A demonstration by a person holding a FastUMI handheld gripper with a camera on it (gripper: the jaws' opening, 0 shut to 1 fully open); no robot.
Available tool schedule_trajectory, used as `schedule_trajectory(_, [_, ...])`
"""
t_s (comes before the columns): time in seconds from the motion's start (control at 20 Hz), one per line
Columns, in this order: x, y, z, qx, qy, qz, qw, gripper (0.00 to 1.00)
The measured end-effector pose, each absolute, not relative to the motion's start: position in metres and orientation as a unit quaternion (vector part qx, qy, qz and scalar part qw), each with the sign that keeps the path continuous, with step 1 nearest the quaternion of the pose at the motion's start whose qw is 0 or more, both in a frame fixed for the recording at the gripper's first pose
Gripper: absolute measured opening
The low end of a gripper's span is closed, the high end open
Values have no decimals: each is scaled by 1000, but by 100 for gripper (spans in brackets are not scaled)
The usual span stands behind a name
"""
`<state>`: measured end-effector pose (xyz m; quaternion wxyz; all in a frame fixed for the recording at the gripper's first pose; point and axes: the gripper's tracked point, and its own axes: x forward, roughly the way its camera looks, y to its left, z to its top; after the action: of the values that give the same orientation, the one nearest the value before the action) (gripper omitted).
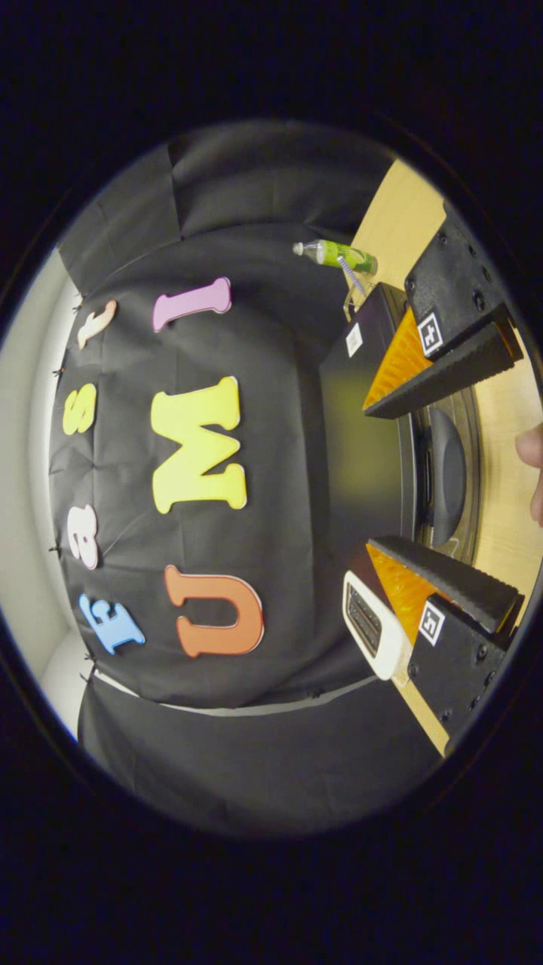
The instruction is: Open the toaster oven, put the food inside, and close the toaster oven door.
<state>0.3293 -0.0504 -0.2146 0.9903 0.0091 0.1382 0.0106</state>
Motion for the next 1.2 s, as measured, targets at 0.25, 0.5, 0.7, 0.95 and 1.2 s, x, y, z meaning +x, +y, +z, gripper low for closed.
schedule_trajectory(0.25, [331,-46,-241,-24,148,9,989,100])
schedule_trajectory(0.5, [325,-46,-252,-32,162,-3,986,100])
schedule_trajectory(0.7, [301,-45,-258,-44,155,1,987,100])
schedule_trajectory(0.95, [249,-46,-277,-18,187,22,982,100])
schedule_trajectory(1.2, [211,-52,-302,-38,230,37,972,100])
